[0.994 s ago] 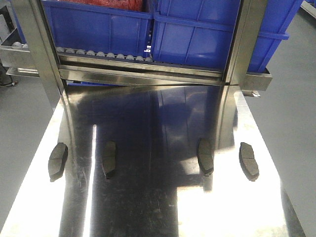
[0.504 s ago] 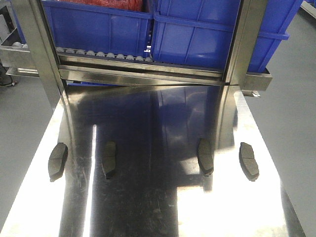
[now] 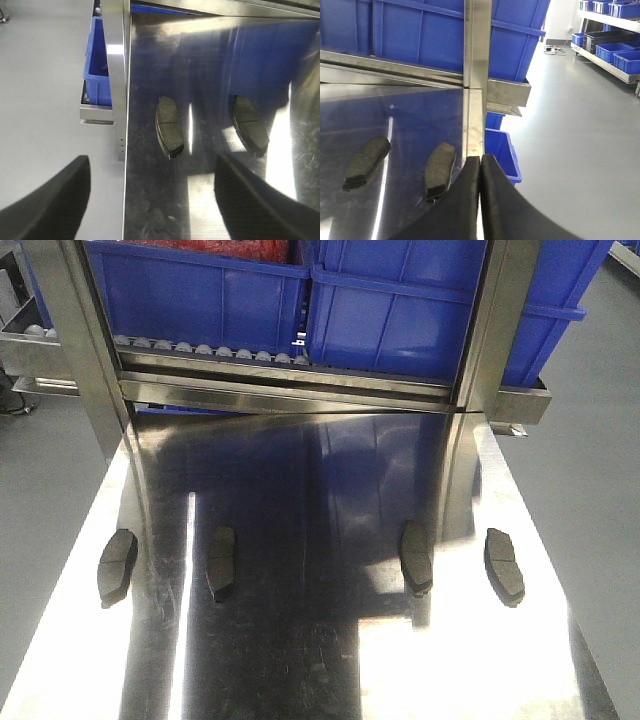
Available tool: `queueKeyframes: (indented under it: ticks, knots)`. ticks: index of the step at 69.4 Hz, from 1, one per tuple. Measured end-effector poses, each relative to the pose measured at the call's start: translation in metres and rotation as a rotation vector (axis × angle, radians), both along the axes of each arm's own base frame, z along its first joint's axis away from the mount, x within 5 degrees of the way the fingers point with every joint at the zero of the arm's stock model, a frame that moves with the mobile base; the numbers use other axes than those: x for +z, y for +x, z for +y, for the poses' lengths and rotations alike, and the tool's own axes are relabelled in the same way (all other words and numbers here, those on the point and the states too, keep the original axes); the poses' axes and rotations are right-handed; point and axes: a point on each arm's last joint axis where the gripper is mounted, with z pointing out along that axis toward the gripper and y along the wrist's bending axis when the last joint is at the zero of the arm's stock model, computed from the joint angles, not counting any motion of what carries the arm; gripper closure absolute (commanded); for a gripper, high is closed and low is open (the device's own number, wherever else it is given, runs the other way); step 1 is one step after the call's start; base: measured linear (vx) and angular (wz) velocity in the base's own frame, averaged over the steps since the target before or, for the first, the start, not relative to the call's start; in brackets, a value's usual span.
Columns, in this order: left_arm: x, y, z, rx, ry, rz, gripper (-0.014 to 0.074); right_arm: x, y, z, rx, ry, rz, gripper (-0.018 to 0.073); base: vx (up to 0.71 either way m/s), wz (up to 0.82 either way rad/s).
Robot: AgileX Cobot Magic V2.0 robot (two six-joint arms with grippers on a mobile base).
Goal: Move and align brake pads A on conveyor
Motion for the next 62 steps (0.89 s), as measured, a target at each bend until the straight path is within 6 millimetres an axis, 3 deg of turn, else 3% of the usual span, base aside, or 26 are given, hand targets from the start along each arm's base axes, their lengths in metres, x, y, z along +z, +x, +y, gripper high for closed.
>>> queueKeyframes:
  ticks: [13, 32, 49, 62]
  knots:
    - [0.010, 0.008, -0.001, -0.032, 0.041, 0.053, 0.0106, 0.000, 0.000, 0.000, 0.000, 0.000, 0.000, 0.0568, 0.00, 0.00]
    - [0.030, 0.069, -0.007, -0.108, 0.055, 0.216, 0.0115, 0.000, 0.000, 0.000, 0.000, 0.000, 0.000, 0.0568, 0.00, 0.00]
    - [0.006, 0.140, -0.014, -0.160, 0.068, 0.468, 0.0115, 0.000, 0.000, 0.000, 0.000, 0.000, 0.000, 0.0568, 0.00, 0.00]
    - [-0.028, 0.190, -0.035, -0.230, 0.081, 0.642, 0.0115, 0.000, 0.000, 0.000, 0.000, 0.000, 0.000, 0.0568, 0.00, 0.00]
